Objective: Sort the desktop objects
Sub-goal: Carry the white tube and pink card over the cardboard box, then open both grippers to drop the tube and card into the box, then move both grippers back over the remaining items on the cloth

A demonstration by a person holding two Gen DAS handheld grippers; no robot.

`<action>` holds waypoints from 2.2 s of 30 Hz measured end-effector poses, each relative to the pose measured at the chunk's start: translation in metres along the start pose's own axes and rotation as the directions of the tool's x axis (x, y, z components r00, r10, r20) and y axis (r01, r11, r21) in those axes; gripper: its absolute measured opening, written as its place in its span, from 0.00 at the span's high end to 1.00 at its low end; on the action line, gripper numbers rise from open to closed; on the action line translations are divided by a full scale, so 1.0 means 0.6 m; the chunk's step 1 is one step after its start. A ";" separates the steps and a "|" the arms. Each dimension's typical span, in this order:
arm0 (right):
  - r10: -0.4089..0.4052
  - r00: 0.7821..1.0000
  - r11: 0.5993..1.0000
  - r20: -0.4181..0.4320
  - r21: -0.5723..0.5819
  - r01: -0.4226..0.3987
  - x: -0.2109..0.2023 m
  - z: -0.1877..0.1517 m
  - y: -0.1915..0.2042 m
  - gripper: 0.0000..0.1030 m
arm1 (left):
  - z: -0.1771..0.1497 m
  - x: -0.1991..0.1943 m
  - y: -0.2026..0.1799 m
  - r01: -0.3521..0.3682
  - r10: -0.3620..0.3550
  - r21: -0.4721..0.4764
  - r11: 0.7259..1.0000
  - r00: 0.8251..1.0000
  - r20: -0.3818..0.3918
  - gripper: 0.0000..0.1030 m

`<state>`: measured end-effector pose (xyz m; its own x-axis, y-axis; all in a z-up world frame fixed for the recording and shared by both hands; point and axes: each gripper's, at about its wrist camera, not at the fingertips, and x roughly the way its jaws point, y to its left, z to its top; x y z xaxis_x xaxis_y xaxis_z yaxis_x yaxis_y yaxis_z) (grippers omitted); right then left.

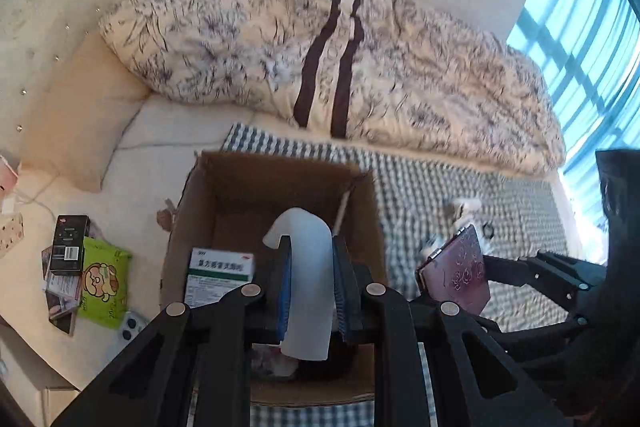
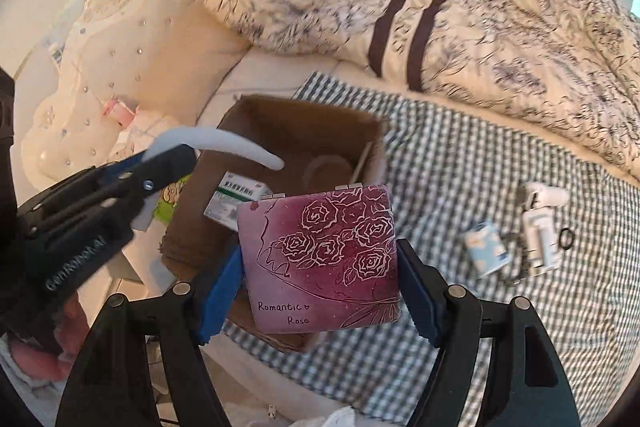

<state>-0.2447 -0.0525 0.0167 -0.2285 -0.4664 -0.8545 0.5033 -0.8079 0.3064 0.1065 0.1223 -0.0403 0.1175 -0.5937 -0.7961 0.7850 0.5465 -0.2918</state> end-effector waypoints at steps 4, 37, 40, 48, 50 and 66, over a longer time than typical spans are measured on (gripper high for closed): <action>-0.037 0.999 0.999 -0.038 -0.006 0.037 0.040 0.005 0.032 0.28 | -0.001 0.030 0.020 0.030 -0.028 0.021 0.999 0.998 -0.064 0.70; -0.224 0.975 0.943 -0.008 0.250 0.218 -0.117 -0.079 -0.228 0.23 | 0.011 0.082 -0.247 0.030 -0.018 0.087 0.996 0.990 -0.140 0.09; -0.227 0.974 0.941 -0.006 0.255 0.221 -0.142 -0.101 -0.274 0.23 | -0.001 0.091 -0.297 0.007 0.005 0.081 0.997 0.989 -0.150 0.03; -0.213 0.977 0.945 -0.013 0.253 0.209 -0.177 -0.146 -0.391 0.23 | -0.045 0.126 -0.388 -0.072 0.081 0.052 0.996 0.976 -0.201 0.02; -0.186 0.982 0.946 -0.017 0.267 0.184 -0.176 -0.155 -0.421 0.23 | -0.055 0.136 -0.404 -0.083 0.093 0.053 0.995 0.972 -0.214 0.01; -0.141 0.987 0.936 -0.078 0.316 0.158 -0.102 -0.159 -0.553 0.08 | -0.088 0.257 -0.422 -0.134 0.124 -0.009 0.991 0.940 -0.317 0.01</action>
<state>-0.3185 0.2785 -0.0729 -0.2310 -0.3184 -0.9194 0.1716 -0.9435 0.2836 -0.1061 -0.0764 -0.1173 0.0153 -0.3035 -0.9527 0.7569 0.6261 -0.1872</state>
